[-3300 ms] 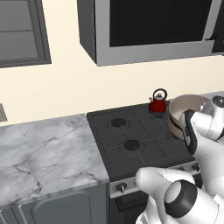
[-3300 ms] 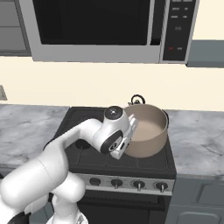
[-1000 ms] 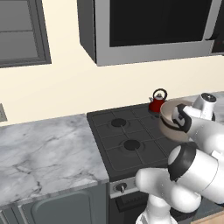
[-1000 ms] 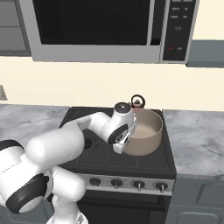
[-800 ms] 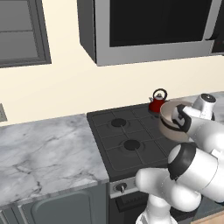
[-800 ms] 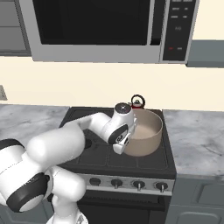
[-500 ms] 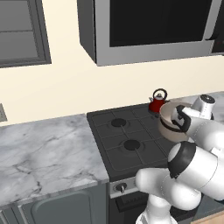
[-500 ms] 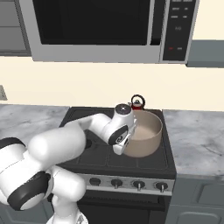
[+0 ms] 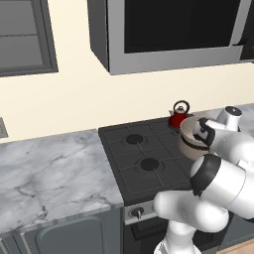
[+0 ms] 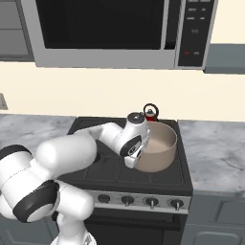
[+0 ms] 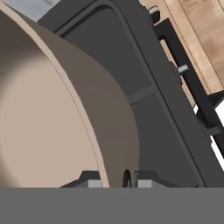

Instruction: Pick the kettle from the cabinet and place it on a stove burner. Then pick the pot from the counter and place it on another stove burner. Finally, turn both burners on.

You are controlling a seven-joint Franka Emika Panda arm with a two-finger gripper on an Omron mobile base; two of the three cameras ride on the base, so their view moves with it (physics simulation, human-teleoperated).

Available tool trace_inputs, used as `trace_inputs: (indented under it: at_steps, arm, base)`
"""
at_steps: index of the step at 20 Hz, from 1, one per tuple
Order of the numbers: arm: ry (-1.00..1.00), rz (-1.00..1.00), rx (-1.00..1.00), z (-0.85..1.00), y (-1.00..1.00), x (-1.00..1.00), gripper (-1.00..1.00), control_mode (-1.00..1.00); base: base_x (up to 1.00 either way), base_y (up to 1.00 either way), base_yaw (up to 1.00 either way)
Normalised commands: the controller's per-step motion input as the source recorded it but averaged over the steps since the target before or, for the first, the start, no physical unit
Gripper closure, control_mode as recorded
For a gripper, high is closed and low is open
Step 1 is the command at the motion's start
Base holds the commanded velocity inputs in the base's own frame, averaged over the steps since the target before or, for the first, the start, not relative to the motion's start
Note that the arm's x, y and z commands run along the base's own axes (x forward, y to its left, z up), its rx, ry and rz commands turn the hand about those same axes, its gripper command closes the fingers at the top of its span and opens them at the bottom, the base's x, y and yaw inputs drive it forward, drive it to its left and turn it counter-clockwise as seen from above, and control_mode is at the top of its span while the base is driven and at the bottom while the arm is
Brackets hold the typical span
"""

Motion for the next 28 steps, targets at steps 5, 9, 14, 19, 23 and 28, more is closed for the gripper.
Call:
trace_inputs:
  at_steps: [5, 9, 14, 19, 23, 28]
  arm:
    - [0.0, 0.0, 0.01, -0.02, 0.0, 0.13, 1.0, -1.0]
    - [0.0, 0.0, 0.01, -0.03, 0.0, 0.04, 1.0, -1.0]
    - [0.0, 0.0, 0.02, -0.01, -0.04, -0.15, 1.0, -1.0]
    - [0.0, 0.0, 0.0, -0.05, 0.0, -0.02, 1.0, -1.0]
    - [0.03, 0.0, 0.0, -0.13, 0.01, 0.29, -1.0, -1.0]
    - [0.01, 0.0, 0.01, -0.02, 0.03, 0.13, -1.0, -1.0]
  base:
    - [0.0, 0.0, 0.0]
    - [0.0, 0.0, 0.0]
    - [0.0, 0.0, 0.0]
    - [0.0, 0.0, 0.0]
    - [0.0, 0.0, 0.0]
    - [0.0, 0.0, 0.0]
